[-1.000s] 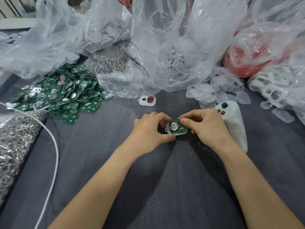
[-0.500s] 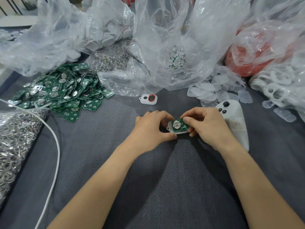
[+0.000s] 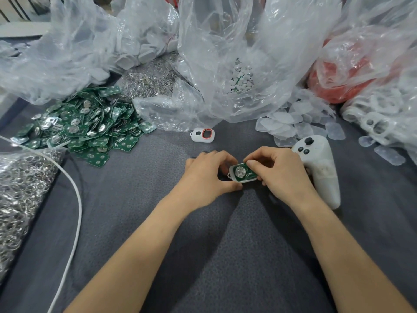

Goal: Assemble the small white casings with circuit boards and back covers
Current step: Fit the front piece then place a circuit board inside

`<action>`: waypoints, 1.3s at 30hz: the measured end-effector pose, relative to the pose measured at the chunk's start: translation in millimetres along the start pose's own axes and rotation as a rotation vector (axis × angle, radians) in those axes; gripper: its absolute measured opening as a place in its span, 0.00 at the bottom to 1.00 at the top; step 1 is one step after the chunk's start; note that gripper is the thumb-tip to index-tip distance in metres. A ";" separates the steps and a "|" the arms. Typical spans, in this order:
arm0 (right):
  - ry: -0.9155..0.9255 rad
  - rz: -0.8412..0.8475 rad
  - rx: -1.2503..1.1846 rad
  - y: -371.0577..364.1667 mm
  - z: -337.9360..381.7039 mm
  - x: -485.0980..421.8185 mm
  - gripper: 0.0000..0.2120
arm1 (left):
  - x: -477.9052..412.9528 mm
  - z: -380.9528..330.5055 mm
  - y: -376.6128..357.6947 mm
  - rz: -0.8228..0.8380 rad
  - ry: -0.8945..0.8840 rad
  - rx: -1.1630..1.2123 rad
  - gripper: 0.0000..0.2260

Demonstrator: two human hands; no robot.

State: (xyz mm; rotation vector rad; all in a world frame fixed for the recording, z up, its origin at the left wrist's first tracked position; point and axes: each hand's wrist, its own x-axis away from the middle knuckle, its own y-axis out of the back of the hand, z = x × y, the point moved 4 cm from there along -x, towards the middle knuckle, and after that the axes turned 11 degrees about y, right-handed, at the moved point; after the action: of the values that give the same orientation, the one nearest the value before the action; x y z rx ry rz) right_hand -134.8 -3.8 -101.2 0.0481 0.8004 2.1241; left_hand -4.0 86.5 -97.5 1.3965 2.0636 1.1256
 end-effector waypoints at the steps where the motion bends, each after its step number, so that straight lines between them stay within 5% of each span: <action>1: 0.017 -0.008 0.031 -0.2 1.8 0.1 0.05 | 0.0 -0.1 0.1 -0.001 0.000 0.002 0.17; 16: 0.061 -0.023 0.103 -0.6 5.2 -0.3 0.04 | 0.7 -1.6 0.8 0.015 -0.005 0.020 0.16; 25: 0.061 -0.007 0.105 -2.4 4.1 0.1 0.04 | -3.8 -0.3 -4.5 -0.139 0.090 0.043 0.02; 39: -0.074 0.062 -0.044 -2.4 -4.5 0.5 0.03 | -2.1 -0.1 -6.4 -0.096 0.085 -0.045 0.08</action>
State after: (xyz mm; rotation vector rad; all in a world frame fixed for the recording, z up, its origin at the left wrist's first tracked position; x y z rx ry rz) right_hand -134.8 -4.8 -106.2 0.1289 0.7172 2.1846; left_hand -6.9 83.4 -102.7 1.2346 2.1259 1.2023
